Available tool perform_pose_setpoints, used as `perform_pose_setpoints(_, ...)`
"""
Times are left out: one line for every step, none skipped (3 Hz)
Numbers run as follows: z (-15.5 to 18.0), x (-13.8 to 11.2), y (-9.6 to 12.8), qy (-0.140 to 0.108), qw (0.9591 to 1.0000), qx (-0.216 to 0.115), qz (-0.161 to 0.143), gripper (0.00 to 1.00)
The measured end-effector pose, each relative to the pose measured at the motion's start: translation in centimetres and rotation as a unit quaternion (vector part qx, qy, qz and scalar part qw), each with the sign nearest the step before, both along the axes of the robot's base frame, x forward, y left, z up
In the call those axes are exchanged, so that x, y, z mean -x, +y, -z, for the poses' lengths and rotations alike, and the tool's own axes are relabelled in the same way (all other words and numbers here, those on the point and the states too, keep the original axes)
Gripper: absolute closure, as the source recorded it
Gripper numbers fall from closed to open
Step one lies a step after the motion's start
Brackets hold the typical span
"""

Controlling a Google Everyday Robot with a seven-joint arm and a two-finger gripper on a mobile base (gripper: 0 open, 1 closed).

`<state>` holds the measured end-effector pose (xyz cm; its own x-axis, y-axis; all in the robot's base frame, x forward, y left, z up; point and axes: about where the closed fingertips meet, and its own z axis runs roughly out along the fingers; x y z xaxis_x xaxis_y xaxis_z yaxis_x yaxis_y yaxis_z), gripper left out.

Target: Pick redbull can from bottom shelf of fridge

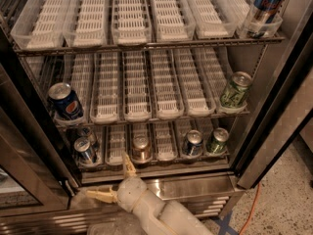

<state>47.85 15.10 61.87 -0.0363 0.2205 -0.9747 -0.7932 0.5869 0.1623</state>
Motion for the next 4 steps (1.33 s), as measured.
perform_pose_setpoints(0.7,-1.2,0.9,-0.006,0.9999,-0.002,0.015,0.00)
perform_pose_setpoints(0.7,-1.2,0.9,-0.006,0.9999,-0.002,0.015,0.00)
perform_pose_setpoints(0.9,-2.3,1.8,0.001,0.9996,0.018,0.020,0.00)
perform_pose_setpoints(1.8,-7.1,5.9,0.036,0.9951,0.087,0.030,0.00)
